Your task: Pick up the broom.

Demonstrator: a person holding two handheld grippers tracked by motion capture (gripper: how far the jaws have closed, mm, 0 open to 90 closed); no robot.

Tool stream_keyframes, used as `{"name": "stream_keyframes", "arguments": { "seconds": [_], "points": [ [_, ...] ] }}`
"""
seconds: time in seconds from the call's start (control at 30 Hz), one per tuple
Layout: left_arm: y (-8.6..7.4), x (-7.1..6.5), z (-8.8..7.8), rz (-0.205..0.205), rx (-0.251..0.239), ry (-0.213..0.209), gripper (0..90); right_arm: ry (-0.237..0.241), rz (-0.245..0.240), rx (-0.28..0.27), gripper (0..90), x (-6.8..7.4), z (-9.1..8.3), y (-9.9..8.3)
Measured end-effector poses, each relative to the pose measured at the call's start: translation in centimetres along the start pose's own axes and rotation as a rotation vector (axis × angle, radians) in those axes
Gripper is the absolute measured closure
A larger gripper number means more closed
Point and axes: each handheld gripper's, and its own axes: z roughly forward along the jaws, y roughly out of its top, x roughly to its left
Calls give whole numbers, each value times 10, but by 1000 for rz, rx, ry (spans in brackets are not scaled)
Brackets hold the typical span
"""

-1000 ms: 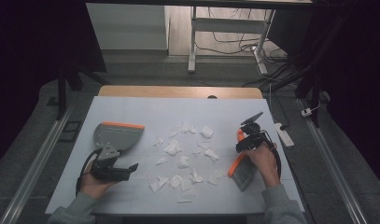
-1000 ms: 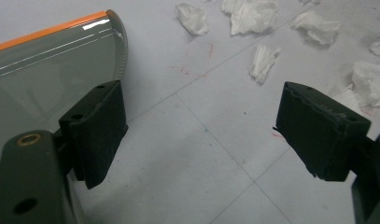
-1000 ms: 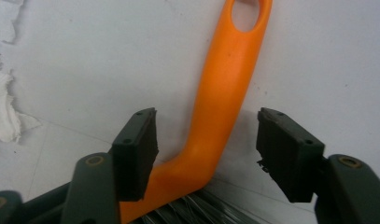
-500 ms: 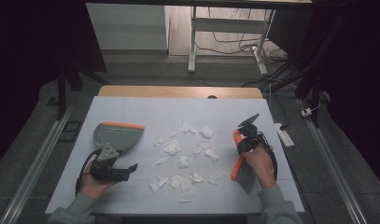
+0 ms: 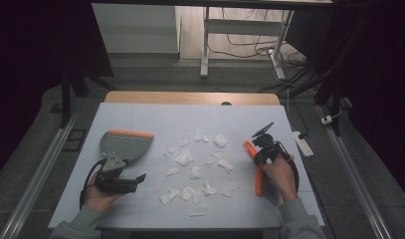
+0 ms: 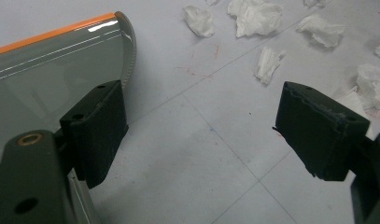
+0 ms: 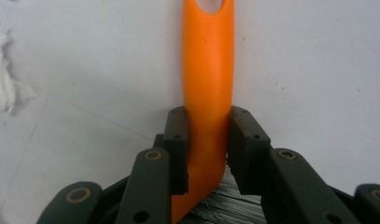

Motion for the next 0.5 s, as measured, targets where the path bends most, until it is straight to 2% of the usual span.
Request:
{"name": "stream_keyframes", "arguments": {
  "seconds": [0.2, 0.33, 0.5],
  "points": [
    [0, 0, 0, 2, -1, 1, 171, 65, -9, -56, 707, -9, -16, -5],
    [0, 0, 0, 1, -2, 2, 171, 136, 14, -114, 707, -19, -27, -11],
    [0, 0, 0, 1, -3, 4, 171, 189, 35, -186, 708, -30, -38, -18]
  ]
}}
